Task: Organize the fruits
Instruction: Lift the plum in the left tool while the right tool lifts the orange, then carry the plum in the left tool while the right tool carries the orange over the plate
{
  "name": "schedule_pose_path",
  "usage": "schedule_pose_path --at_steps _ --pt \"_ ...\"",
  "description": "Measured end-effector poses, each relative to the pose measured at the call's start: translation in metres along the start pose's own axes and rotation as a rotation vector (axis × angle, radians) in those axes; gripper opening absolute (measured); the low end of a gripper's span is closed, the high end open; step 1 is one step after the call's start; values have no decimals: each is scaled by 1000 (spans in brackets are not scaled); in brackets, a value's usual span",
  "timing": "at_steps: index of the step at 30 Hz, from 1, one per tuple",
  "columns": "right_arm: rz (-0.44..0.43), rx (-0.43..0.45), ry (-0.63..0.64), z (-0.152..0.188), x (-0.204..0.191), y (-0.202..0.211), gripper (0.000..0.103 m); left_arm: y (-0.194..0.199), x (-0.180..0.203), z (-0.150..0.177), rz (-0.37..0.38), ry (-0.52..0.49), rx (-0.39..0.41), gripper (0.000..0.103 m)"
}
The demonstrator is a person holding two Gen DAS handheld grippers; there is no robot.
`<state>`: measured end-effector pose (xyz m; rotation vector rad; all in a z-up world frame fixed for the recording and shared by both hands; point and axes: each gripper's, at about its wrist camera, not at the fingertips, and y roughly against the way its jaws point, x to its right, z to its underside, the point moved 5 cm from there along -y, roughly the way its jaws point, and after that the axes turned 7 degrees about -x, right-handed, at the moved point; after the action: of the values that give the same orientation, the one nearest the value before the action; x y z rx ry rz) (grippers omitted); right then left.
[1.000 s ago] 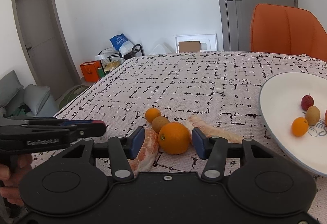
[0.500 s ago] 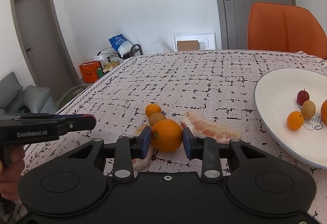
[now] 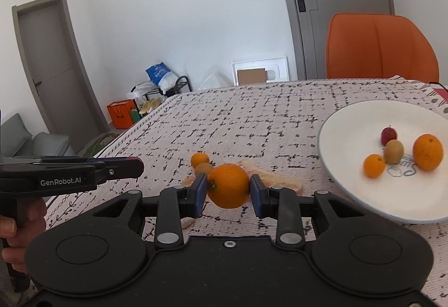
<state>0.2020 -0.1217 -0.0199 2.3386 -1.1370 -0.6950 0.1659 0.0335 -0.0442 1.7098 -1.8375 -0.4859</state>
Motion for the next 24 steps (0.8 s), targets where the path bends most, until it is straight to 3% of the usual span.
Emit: schedule_pose_path --at_steps 24 --pt "65 91 -80 2 54 39 31 -18 63 -18 56 -108 5 19"
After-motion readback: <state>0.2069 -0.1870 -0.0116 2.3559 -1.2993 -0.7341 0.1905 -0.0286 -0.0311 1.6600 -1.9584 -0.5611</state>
